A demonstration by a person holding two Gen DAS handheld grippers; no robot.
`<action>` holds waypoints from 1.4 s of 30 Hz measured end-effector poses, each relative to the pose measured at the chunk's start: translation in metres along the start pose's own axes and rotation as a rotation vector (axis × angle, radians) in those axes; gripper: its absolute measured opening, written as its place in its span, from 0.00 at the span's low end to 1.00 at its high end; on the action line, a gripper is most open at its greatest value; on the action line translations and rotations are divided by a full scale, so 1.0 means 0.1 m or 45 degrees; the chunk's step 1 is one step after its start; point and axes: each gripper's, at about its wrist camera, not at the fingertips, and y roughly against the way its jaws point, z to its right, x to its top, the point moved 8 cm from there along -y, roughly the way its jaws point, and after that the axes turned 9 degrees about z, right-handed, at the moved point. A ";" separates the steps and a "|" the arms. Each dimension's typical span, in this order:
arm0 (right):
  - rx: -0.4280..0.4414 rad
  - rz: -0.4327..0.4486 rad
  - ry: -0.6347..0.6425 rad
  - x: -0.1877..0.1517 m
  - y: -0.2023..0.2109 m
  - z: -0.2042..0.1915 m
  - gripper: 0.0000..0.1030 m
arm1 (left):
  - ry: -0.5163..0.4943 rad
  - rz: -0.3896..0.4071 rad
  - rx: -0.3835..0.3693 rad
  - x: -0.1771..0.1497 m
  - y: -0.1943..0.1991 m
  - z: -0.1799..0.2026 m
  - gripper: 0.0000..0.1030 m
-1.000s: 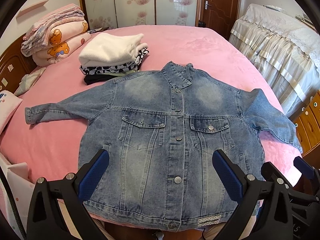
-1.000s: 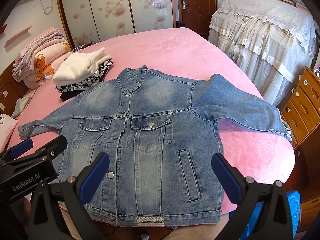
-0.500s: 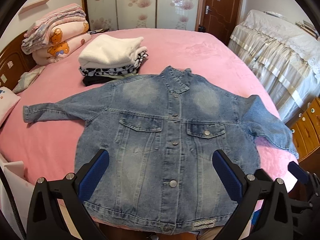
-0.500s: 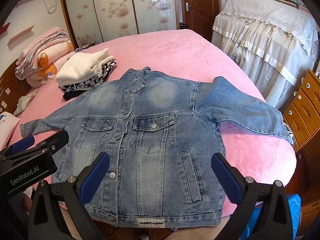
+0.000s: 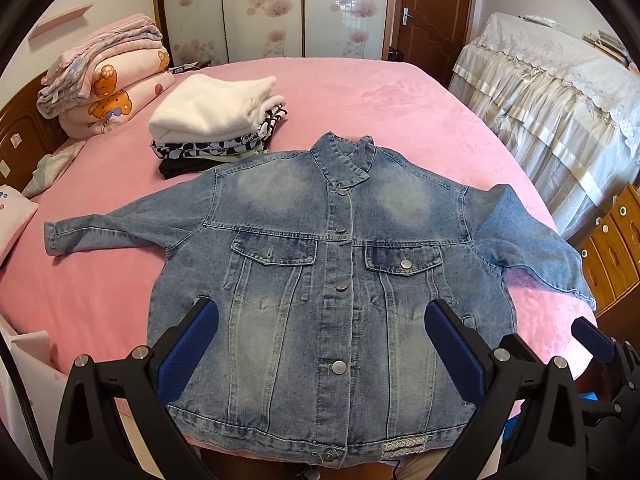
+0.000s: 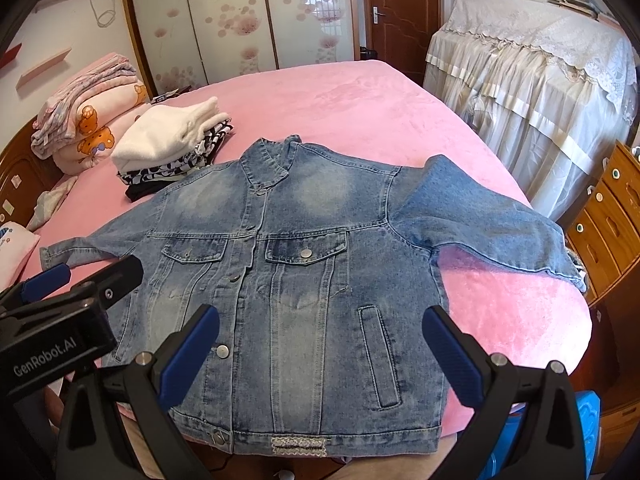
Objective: Fold large clothes
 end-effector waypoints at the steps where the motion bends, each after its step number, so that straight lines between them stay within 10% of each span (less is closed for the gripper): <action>1: 0.000 0.000 -0.003 0.00 0.00 0.01 0.99 | -0.007 -0.007 0.004 0.00 0.00 0.01 0.99; 30: -0.302 0.170 -0.208 0.45 -0.13 1.72 0.99 | -0.280 0.148 -0.126 0.60 -0.18 1.27 0.99; 42: -0.471 0.139 -0.406 0.29 -0.38 2.73 0.99 | -0.299 0.082 -0.118 0.70 -0.88 1.86 0.99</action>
